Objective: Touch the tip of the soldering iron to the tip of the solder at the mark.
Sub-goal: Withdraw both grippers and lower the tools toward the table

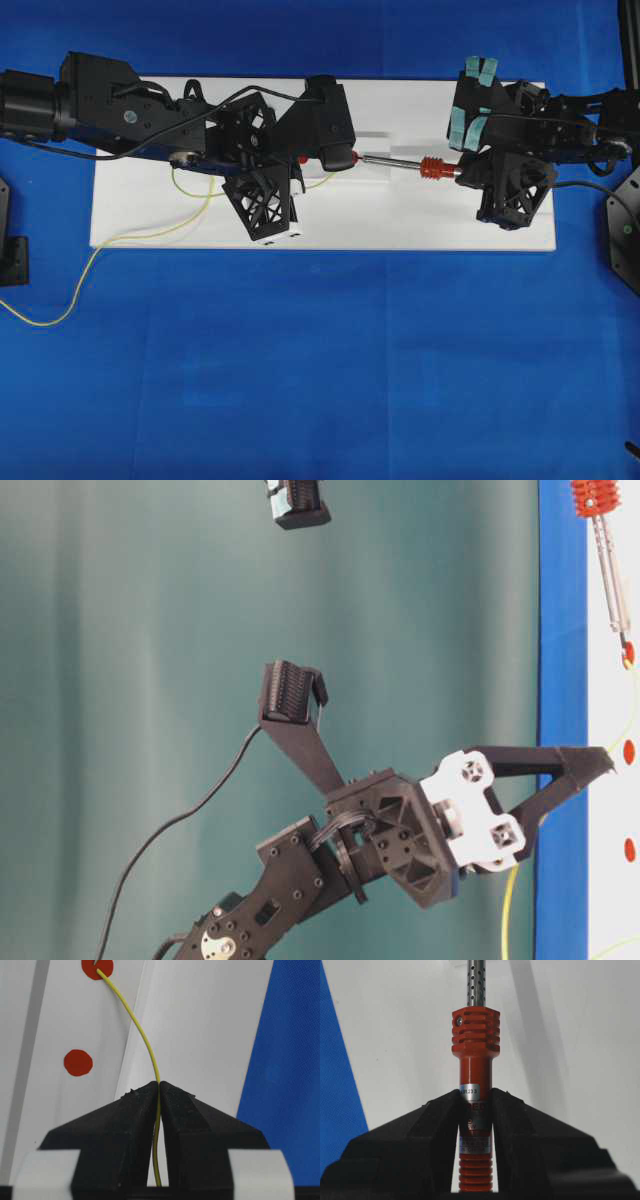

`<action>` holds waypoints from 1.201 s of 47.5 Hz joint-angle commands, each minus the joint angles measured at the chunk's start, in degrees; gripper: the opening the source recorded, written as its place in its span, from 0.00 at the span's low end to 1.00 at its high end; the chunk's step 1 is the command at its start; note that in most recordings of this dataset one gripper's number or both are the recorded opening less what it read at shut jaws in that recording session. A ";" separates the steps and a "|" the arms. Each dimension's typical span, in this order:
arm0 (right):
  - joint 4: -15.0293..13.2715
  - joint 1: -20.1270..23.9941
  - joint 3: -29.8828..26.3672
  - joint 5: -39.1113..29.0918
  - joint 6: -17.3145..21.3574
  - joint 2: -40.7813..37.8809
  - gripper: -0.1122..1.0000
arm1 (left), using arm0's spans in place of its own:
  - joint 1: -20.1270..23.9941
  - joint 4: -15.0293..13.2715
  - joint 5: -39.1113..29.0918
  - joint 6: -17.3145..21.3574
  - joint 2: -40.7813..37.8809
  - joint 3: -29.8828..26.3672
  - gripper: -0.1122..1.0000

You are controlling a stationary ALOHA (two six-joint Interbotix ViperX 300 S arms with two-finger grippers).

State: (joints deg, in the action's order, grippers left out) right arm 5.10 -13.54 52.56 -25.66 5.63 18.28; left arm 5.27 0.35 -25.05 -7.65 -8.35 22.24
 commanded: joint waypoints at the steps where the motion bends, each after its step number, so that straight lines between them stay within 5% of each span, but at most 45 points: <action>1: -0.09 -0.18 -1.41 0.44 0.00 0.35 0.16 | 0.00 0.18 0.18 -0.09 1.14 -1.23 0.13; 33: -0.09 -0.18 -1.41 0.79 -0.09 0.44 0.16 | 0.00 0.18 0.18 -0.09 2.55 -0.18 0.13; 57: -0.09 -0.09 -1.14 1.41 -0.09 0.62 0.16 | 0.18 0.18 -0.09 -0.62 17.58 8.17 0.13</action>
State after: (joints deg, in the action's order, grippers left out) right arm 5.10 -13.45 52.56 -24.96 5.63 18.28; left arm 5.27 0.35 -25.49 -8.17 5.71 29.88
